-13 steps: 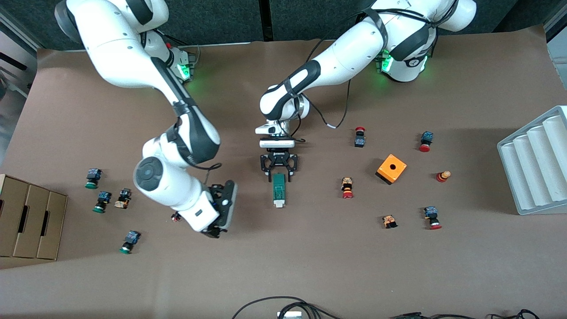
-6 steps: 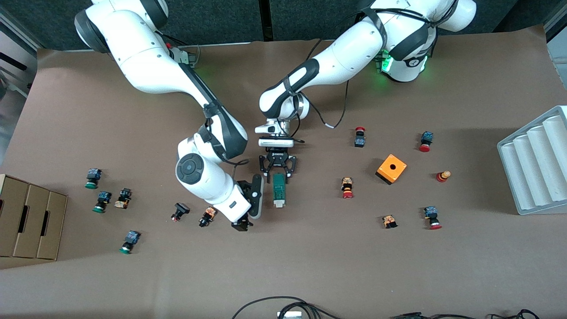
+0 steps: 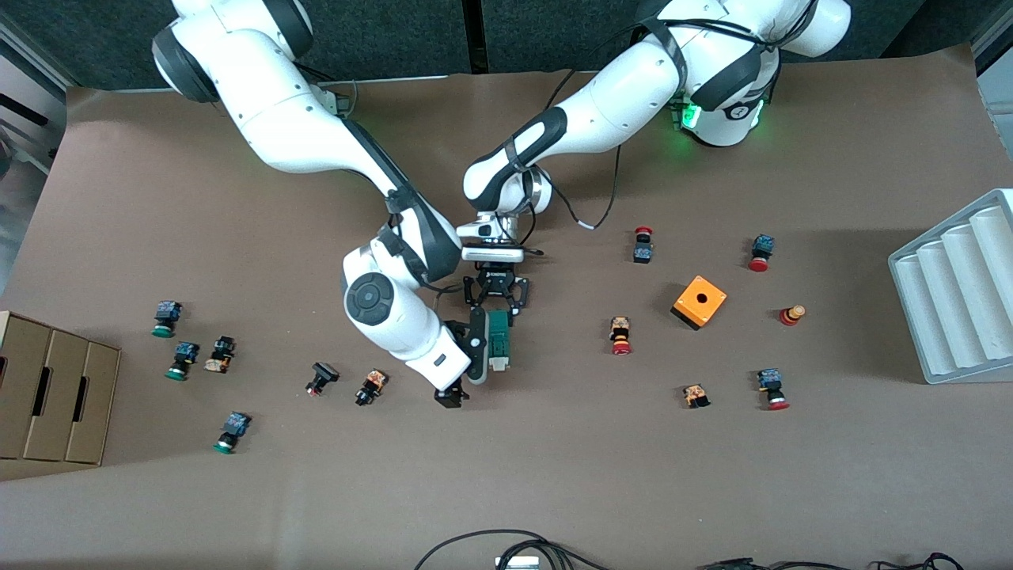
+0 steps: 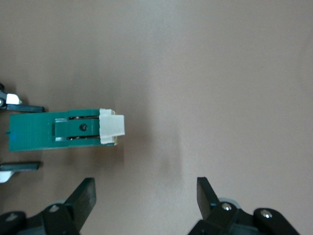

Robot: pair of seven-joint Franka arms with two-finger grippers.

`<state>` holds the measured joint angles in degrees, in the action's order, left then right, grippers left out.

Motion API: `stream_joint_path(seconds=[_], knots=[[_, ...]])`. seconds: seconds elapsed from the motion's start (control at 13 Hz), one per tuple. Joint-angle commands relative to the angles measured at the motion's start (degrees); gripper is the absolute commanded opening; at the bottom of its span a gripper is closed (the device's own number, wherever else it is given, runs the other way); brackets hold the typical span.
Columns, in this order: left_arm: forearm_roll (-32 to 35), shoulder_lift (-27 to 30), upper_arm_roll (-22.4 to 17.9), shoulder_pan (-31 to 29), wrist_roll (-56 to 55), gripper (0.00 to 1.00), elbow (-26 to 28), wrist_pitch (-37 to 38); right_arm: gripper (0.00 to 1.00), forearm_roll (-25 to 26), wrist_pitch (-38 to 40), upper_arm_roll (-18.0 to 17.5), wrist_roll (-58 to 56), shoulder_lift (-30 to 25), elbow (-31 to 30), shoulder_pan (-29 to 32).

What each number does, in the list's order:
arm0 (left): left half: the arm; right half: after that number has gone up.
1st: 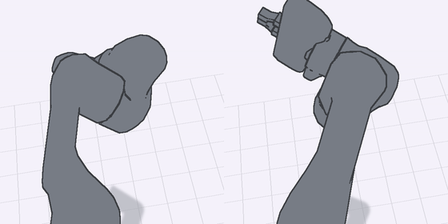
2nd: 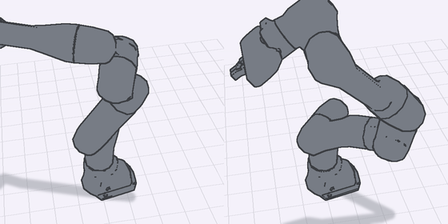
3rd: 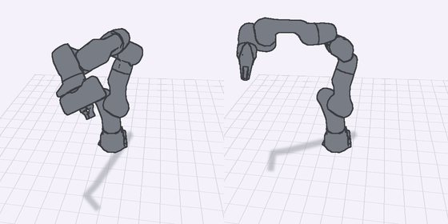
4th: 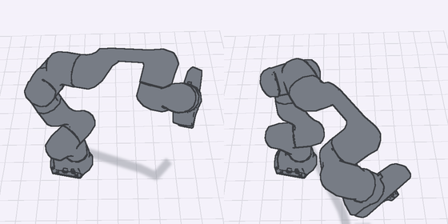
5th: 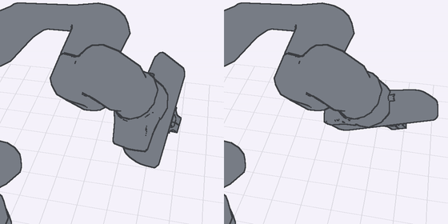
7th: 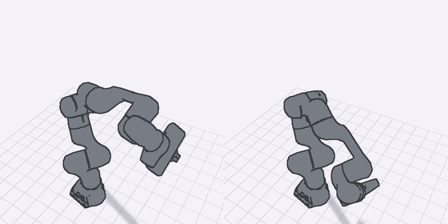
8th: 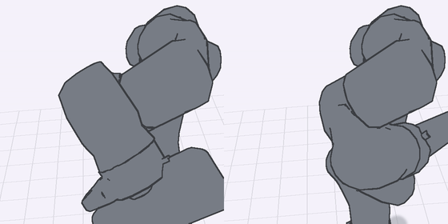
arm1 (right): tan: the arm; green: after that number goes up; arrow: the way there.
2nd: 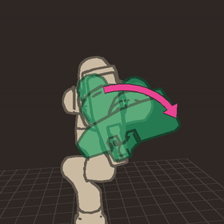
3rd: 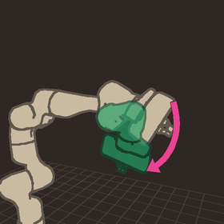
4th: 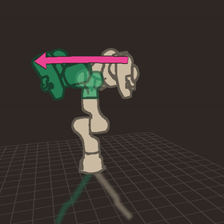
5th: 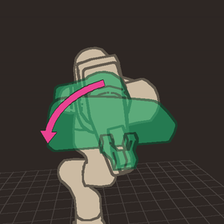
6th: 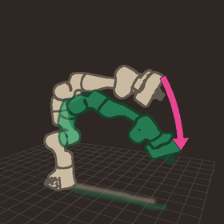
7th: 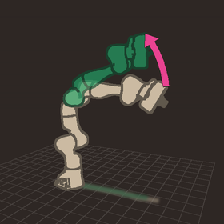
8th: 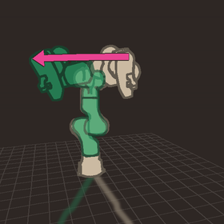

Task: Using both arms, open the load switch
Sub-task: 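Grasp the white switch handle with the right gripper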

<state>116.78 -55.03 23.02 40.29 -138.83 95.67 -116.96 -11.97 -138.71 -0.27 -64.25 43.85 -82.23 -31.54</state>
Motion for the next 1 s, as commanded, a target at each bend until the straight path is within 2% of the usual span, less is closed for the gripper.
stream_joint_path(seconds=[0.0,0.23,0.31,0.92], knots=[[1.2,-0.4,-0.8,1.0,-1.2,0.72,-1.0,0.7,0.92,0.5,-1.5,1.8,0.4,3.3,4.0,-2.7],[1.3,-0.9,-0.8,1.0,-1.3,0.71,-1.0,0.7,0.94,-0.9,-1.5,3.3,3.6,3.4,4.1,-4.4],[2.3,-1.0,-0.9,0.9,-1.4,0.71,-1.1,0.7,0.99,-1.0,-1.5,3.3,5.0,3.4,4.0,-4.7],[3.3,-2.1,-1.7,0.8,-1.4,0.71,-2.1,0.7,0.99,-1.7,-1.4,3.4,8.3,4.1,3.5,-7.0]])
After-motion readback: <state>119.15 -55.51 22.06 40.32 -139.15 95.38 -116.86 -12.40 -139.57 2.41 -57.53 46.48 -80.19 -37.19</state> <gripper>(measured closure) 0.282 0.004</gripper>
